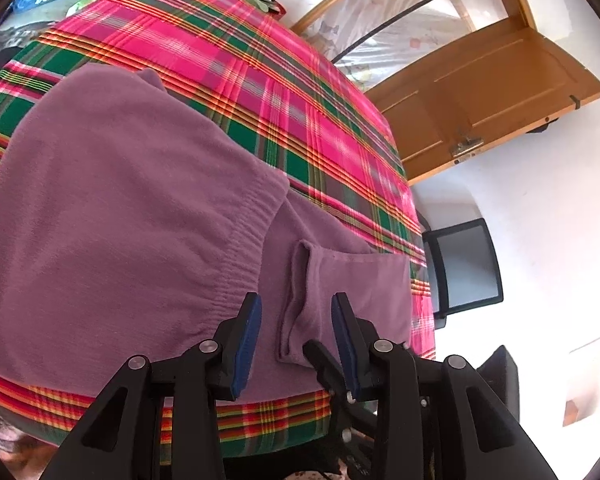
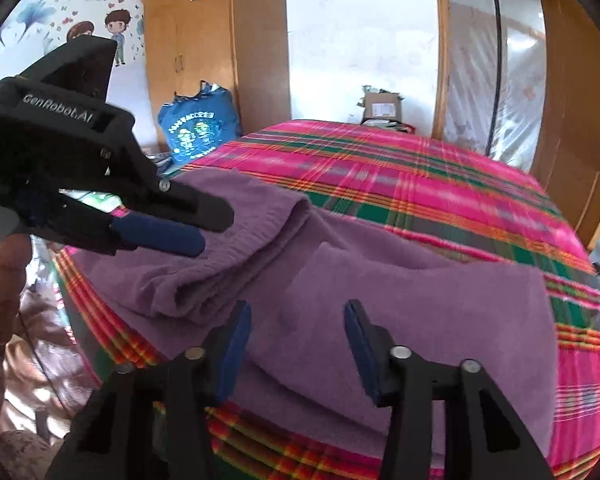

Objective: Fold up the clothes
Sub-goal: 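Grasp the folded pants edge with the left gripper while the right gripper grasps the fabric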

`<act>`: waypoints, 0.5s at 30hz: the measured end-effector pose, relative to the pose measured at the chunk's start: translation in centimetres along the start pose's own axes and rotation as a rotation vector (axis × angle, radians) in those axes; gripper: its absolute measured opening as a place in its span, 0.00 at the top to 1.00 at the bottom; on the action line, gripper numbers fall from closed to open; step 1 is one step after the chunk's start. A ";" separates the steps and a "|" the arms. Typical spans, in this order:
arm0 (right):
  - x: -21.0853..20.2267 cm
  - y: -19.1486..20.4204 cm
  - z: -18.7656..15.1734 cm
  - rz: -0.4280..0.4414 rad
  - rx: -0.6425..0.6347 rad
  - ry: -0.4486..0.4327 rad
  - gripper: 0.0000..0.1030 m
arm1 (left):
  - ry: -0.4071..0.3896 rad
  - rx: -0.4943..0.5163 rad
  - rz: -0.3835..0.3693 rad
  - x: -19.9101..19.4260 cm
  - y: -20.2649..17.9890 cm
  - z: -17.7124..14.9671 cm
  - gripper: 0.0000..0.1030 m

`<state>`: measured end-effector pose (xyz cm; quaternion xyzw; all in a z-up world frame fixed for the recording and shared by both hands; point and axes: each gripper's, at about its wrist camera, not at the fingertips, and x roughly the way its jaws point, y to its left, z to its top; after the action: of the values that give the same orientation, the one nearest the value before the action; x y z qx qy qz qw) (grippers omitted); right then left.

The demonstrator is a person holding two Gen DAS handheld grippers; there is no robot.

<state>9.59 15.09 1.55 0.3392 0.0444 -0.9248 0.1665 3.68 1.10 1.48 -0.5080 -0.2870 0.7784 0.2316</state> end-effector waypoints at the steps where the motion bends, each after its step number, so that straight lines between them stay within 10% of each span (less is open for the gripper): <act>1: 0.2 0.0 -0.1 -0.002 0.003 0.009 0.68 | -0.001 -0.001 0.001 -0.1 0.2 0.0 0.63; 12: 1.6 0.8 -0.9 0.032 0.040 0.067 0.71 | -0.032 -0.042 -0.006 -2.0 2.4 0.4 0.60; 15: 1.5 1.0 -0.9 0.017 0.041 0.066 0.86 | -0.040 -0.058 -0.006 -2.4 3.1 0.6 0.58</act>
<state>9.41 13.89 -0.06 0.3732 0.0282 -0.9123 0.1661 3.87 -2.82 1.18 -0.4981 -0.3155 0.7789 0.2134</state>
